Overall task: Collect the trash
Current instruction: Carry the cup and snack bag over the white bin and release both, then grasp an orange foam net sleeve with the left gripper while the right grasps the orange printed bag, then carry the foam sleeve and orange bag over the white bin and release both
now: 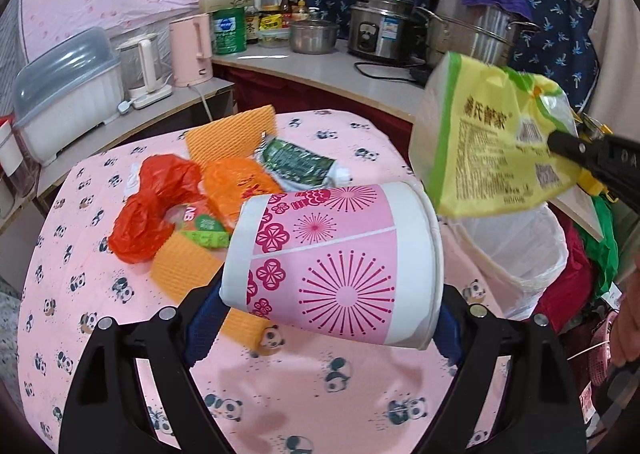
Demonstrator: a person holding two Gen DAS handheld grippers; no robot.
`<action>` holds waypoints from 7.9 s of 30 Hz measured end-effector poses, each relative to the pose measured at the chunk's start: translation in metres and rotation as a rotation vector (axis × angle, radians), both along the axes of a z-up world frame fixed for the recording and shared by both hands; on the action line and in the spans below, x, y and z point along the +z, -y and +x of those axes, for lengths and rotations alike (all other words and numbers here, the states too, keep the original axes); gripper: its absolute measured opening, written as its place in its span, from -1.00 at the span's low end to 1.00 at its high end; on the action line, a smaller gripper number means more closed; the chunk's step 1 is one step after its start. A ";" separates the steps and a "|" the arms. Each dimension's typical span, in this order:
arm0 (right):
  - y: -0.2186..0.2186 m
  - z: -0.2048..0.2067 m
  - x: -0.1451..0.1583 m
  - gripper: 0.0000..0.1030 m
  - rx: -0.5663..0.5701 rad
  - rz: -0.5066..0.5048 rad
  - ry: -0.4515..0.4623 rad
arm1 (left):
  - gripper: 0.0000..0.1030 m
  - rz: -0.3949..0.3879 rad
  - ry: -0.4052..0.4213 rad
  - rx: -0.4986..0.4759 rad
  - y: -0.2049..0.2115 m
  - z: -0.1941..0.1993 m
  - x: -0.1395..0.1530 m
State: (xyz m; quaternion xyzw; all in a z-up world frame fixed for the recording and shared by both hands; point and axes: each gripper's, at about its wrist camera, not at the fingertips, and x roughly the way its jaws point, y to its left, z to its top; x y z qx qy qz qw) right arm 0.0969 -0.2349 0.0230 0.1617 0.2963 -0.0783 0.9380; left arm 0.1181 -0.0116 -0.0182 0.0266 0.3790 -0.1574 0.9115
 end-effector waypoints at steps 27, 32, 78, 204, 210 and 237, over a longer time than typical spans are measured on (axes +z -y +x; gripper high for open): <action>0.114 -0.077 -0.028 -0.93 -0.271 -0.054 -0.056 | 0.59 0.024 -0.002 -0.248 0.144 0.005 0.005; 0.135 -0.081 -0.030 -0.93 -0.338 -0.054 -0.060 | 0.59 0.005 -0.025 -0.334 0.183 0.014 0.001; 0.066 0.005 -0.021 -0.14 -0.176 -0.081 -0.039 | 0.81 -0.007 -0.021 0.061 0.052 0.051 0.005; 0.144 -0.053 -0.060 -0.73 -0.270 0.050 -0.076 | -0.56 -0.079 -0.209 -0.519 0.235 0.017 -0.005; 0.151 -0.059 -0.064 -0.73 -0.293 0.057 -0.082 | -0.38 -0.063 -0.206 -0.546 0.249 0.022 -0.018; 0.109 -0.002 -0.082 -0.59 -0.147 0.059 -0.127 | 0.30 -0.032 -0.125 -0.262 0.181 0.060 -0.014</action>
